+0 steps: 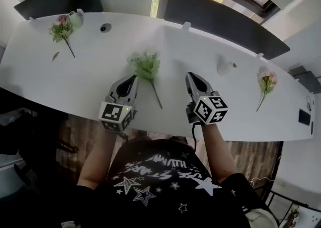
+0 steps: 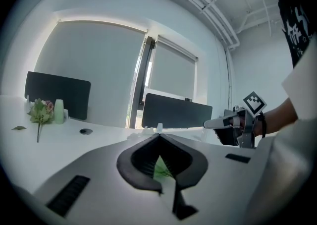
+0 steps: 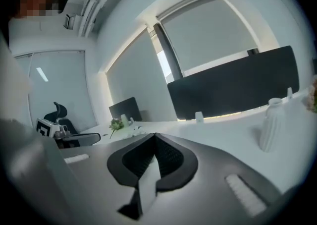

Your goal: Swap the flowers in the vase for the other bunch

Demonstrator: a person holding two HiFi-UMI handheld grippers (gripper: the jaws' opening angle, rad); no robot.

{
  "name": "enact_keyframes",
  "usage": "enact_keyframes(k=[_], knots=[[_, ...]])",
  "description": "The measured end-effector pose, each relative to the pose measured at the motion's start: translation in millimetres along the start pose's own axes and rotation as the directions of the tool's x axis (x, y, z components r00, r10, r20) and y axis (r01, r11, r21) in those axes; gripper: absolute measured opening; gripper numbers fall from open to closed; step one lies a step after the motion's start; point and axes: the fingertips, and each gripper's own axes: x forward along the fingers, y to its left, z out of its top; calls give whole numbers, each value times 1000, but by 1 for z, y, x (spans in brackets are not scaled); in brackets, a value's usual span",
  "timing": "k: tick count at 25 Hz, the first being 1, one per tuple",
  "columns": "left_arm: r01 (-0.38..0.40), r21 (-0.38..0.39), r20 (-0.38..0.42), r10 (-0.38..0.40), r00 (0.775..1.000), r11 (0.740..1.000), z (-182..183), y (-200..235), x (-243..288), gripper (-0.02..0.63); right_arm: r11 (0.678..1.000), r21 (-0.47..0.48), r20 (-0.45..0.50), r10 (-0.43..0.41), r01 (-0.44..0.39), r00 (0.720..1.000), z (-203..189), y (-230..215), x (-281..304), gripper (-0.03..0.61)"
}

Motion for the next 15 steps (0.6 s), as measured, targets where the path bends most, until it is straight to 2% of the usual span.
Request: enact_keyframes(k=[4,8,9,12,15], knots=[[-42,4,-21,42,999,999,-17,38,-15,6,998,-8,-149,59,-61,987,-31,38,41,3],[-63,-40,-34,61,998,997,-25,55,-25,6,995,0,-295,91,-95,951,-61,59,67,5],[-68,-41,-40,67,997,997,-28,60,-26,6,994,2,-337,101,-106,936,-68,63,72,12],[-81,-51,-45,79,996,995,-29,68,-29,6,990,23,-466,132,-138,875,-91,75,84,93],[-74,-71,-37,72,997,995,-21,67,-31,6,991,53,-570,130,-121,811,-109,73,92,137]])
